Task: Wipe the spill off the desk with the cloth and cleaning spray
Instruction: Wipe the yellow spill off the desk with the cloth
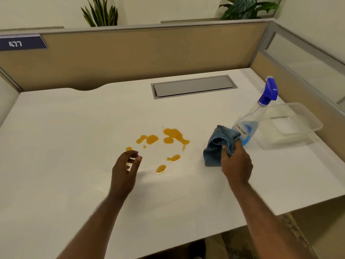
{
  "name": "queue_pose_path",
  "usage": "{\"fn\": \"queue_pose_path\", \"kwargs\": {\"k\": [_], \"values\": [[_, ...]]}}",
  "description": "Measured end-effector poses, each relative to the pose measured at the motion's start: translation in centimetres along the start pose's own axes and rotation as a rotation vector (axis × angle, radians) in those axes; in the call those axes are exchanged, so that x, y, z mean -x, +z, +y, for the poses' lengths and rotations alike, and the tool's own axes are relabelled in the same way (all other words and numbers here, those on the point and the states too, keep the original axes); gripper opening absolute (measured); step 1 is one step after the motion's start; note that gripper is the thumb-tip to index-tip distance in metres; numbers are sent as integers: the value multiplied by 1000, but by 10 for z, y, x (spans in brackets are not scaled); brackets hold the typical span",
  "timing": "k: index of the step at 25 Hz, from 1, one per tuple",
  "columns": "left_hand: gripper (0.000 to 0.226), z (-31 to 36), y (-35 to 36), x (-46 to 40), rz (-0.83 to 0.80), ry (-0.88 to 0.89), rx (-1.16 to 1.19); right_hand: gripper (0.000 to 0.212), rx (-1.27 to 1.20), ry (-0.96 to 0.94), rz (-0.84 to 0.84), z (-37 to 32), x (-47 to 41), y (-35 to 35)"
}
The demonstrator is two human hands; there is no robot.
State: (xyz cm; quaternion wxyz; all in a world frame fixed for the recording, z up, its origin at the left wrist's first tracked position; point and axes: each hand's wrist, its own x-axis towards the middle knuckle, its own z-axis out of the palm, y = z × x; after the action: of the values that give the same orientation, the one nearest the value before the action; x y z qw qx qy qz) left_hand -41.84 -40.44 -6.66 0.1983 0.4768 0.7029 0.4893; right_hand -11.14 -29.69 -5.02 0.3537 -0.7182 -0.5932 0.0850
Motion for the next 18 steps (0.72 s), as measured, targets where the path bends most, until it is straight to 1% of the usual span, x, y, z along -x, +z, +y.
{"fn": "queue_pose_path", "kwargs": {"k": [3, 5, 8, 9, 12, 13, 15, 18], "values": [[25, 18, 35, -6, -13, 30, -9, 51, 44, -20, -127, 8, -20, 7], [28, 33, 65, -8, -46, 49, -25, 58, 76, -129, -224, 11, -31, 17], [31, 55, 103, -14, -50, 48, -43, 82, 270, -297, -494, 15, -38, 37], [32, 59, 111, -17, -31, 52, -60, 90, 336, -322, -550, 17, -37, 43], [41, 56, 114, -21, 20, 80, -169, 109, 379, -322, -598, 21, -31, 57], [44, 51, 107, -19, 36, 71, -213, 111, 372, -327, -605, 23, -31, 59], [49, 38, 84, -10, 94, 19, -351, 104, 355, -355, -612, 28, -32, 61], [56, 6, 40, 14, 181, -123, -597, 81, 400, -479, -528, 38, -34, 65]]}}
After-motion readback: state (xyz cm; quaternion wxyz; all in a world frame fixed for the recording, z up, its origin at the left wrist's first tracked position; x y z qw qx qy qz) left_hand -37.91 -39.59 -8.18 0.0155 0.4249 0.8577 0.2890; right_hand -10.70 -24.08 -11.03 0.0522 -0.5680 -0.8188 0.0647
